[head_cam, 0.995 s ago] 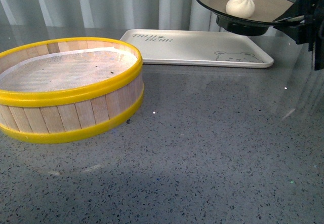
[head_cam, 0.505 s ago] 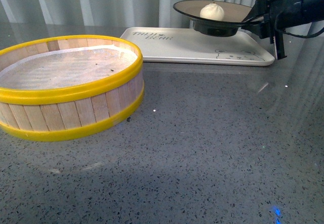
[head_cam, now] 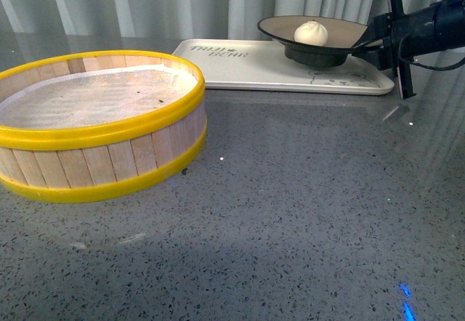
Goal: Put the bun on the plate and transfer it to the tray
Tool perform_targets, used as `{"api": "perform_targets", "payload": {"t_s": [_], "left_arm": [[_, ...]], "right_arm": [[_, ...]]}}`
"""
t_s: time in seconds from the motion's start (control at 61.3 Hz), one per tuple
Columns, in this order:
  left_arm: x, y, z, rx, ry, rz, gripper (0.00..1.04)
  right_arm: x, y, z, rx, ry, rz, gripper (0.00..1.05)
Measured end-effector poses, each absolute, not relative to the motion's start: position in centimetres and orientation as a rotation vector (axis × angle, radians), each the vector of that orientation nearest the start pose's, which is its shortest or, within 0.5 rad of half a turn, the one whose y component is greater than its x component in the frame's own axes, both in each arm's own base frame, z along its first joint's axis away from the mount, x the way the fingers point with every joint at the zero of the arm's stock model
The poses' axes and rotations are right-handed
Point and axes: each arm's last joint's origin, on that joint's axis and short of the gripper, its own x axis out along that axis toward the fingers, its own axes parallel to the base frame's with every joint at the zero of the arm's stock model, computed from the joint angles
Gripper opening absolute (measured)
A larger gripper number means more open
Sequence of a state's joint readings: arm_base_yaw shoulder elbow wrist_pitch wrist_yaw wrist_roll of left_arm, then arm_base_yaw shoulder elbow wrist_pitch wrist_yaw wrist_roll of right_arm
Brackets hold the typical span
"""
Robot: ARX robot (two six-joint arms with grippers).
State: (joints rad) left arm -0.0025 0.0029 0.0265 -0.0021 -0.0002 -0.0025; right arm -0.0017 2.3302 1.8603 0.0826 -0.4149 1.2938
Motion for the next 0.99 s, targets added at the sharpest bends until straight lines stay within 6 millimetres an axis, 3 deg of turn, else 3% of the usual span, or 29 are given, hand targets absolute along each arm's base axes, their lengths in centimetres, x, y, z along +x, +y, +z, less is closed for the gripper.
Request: {"api": "perform_targets", "payload": {"t_s": [0.701, 0.864, 0.995], "left_arm": [[9.62, -0.02, 17.21, -0.003, -0.022, -0.002, 0.98], [9.62, -0.02, 17.21, -0.003, -0.022, -0.002, 0.98], [9.62, -0.02, 17.21, -0.003, -0.022, -0.002, 0.98]], "right_arm": [[53.33, 1.01, 19.89, 1.335, 0.664, 0.087, 0.04], [53.32, 1.03, 19.87, 1.336, 0.667, 0.089, 0.27], [53.16, 1.09, 20.02, 1.335, 0.665, 0.087, 0.52]]}}
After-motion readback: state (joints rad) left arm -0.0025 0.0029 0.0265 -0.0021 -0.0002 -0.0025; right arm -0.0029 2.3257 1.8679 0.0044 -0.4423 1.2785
